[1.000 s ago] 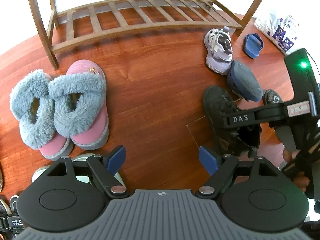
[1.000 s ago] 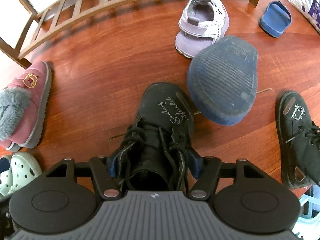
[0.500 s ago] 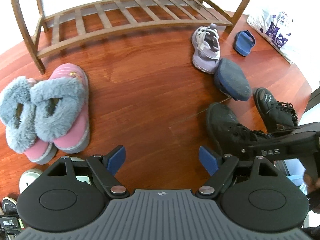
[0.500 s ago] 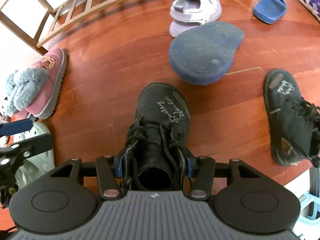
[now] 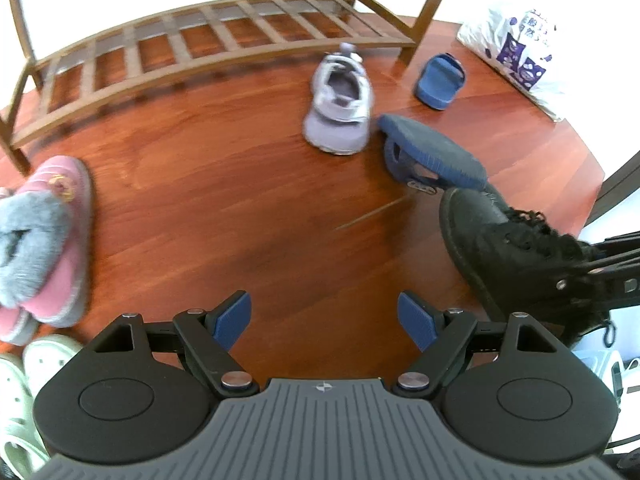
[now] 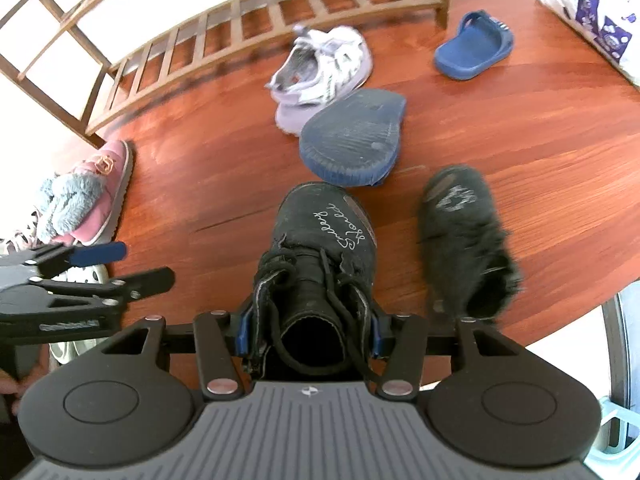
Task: Organize scattered shoes
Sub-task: 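Lift the black boots and carry them toward the mint clogs with both tools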
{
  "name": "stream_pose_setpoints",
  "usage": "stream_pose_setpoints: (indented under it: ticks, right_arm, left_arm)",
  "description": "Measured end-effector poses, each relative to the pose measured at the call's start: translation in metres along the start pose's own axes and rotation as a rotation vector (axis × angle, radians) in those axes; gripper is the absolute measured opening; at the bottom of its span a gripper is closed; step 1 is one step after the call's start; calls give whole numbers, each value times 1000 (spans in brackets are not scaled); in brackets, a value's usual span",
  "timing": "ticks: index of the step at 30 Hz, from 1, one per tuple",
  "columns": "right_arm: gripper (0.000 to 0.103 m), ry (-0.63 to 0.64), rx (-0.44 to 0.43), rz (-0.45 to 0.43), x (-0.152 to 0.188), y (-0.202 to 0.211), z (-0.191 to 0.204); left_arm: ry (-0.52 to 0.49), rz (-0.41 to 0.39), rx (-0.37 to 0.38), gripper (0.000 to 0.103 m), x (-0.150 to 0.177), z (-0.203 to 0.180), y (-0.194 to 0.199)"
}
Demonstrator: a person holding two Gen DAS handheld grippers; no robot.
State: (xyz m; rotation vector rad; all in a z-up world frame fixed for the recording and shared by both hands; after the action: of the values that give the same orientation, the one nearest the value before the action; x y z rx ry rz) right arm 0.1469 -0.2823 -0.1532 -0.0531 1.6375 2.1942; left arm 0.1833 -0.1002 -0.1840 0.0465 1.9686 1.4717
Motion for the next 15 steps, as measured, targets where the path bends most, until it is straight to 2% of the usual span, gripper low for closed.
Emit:
stream_pose_setpoints:
  ticks: [8,15]
  right_arm:
    - [57,36,-3,-34,-36,40,-61]
    - [57,39,25,-57,-73,38,-123]
  left_arm:
    - [7,7,17,82,-24,-64,-26]
    - [1,7,11,82,-44,-103,-43]
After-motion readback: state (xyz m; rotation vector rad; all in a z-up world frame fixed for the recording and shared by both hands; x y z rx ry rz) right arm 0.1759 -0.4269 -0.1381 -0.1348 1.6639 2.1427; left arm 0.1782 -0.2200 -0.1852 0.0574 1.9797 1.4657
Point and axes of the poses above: each gripper's, at about its wrist camera, not at the fingertips, and y roughly against the way its jaws point, z to its left, x to its underside, the point moved 9 cm from there along -y, roughly the way its jaws point, and after that the axes turned 9 degrees about -y, right-handed, at the moved point
